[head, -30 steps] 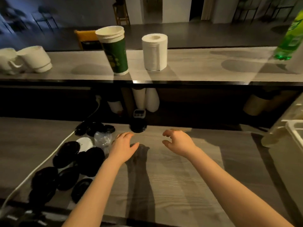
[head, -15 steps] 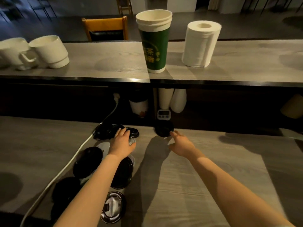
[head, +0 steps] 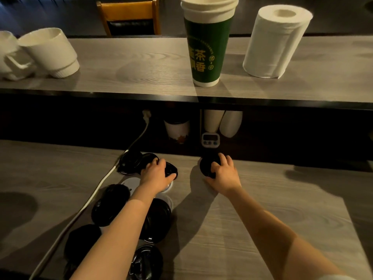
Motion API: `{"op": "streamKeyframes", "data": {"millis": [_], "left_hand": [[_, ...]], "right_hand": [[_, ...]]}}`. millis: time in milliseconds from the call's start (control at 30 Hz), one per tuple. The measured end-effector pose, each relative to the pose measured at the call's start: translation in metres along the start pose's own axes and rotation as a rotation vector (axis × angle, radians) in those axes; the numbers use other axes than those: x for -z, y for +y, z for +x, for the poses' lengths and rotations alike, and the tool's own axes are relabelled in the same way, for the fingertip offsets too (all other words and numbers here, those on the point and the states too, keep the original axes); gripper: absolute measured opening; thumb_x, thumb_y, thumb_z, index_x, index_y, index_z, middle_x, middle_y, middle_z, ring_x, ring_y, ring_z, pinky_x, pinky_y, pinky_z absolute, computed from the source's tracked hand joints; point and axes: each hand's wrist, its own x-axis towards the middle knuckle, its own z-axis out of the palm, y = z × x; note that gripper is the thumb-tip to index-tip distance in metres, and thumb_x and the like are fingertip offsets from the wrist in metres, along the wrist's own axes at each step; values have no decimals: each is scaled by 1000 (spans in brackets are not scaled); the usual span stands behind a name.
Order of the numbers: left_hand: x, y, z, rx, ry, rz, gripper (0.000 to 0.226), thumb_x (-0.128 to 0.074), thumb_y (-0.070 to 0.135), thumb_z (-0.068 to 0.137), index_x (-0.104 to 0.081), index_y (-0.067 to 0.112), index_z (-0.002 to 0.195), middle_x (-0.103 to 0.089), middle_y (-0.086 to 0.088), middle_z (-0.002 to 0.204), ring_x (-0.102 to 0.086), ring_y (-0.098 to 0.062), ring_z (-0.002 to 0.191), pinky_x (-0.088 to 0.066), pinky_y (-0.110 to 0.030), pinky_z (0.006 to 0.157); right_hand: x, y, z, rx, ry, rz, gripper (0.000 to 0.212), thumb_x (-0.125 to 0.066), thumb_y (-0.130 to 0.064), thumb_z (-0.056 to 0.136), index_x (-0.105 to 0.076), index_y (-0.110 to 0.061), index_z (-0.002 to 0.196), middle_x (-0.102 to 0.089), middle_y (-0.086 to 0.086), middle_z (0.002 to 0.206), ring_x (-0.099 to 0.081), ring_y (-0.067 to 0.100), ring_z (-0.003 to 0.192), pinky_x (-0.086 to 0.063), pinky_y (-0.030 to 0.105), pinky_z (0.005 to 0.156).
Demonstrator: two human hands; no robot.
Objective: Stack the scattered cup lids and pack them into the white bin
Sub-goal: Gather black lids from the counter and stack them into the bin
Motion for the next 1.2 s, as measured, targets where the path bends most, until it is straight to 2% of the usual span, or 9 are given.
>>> {"op": "streamKeyframes", "data": {"millis": [100,200,300,467,633,833,1000,1100,1200], "left_hand": [[1,3,1,-16,13,-11,58,-62,50,82,-42,15,123,-47,-7,134,-43,-28,124,-38,-41,100],[4,3,-2,-48,41,-73,65,-68,48,78,-39,17,128,-45,-5,136,-40,-26,125,-38,-39,99],[8,5,-9,-68,111,-203,75,-72,42,76,-33,18,136,-42,-6,139,-37,-27,129,-37,-39,102],[11,15,-25,-107,224,-628,79,-78,23,74,-34,18,140,-36,-5,142,-39,-22,129,-35,-26,97],[8,30,-45,-100,204,-992,69,-77,10,74,-40,31,129,-39,5,138,-39,-11,125,-34,-25,97],[14,57,-69,-256,134,-1207,65,-71,0,77,-42,36,122,-45,15,124,-44,4,112,-38,-8,83],[18,69,-74,-282,42,-1400,59,-52,-9,84,-45,35,122,-49,10,126,-48,-9,118,-44,-26,91],[24,80,-79,-185,19,-1611,56,-39,-15,85,-46,23,126,-50,3,123,-50,-12,112,-46,-23,81],[30,86,-82,-77,-20,-1791,49,-35,-14,89,-46,15,127,-53,-3,117,-54,-15,106,-48,-26,81]], "right_hand": [[0,-2,6,-34,-88,-5,54,-62,-41,86,-47,-12,128,-13,11,157,-16,36,142,-31,46,111],[4,-2,8,-24,-39,-28,54,-65,-39,84,-47,-12,126,-29,11,145,-36,34,128,-41,42,102],[6,0,5,-10,37,132,59,-75,-36,74,-46,-13,120,-38,6,127,-47,29,114,-48,38,90],[15,-1,-13,-15,137,551,92,-81,-30,66,-31,-17,142,-34,2,130,-40,21,123,-43,37,103],[41,-11,-36,13,149,819,84,-83,-19,68,-39,-13,139,-34,-3,126,-40,10,117,-35,19,97],[55,-17,-59,91,-16,1176,71,-84,-17,61,-52,-29,124,-51,1,128,-53,18,119,-45,41,103],[68,-15,-67,133,-50,1264,68,-80,-6,63,-54,-31,121,-53,0,126,-53,22,121,-46,43,102],[75,-12,-70,153,-54,1273,70,-74,8,71,-49,-26,127,-54,-3,124,-53,19,121,-48,38,101],[80,-11,-74,174,-21,1172,82,-77,6,68,-43,-20,137,-51,3,130,-52,16,121,-48,33,100]]}}
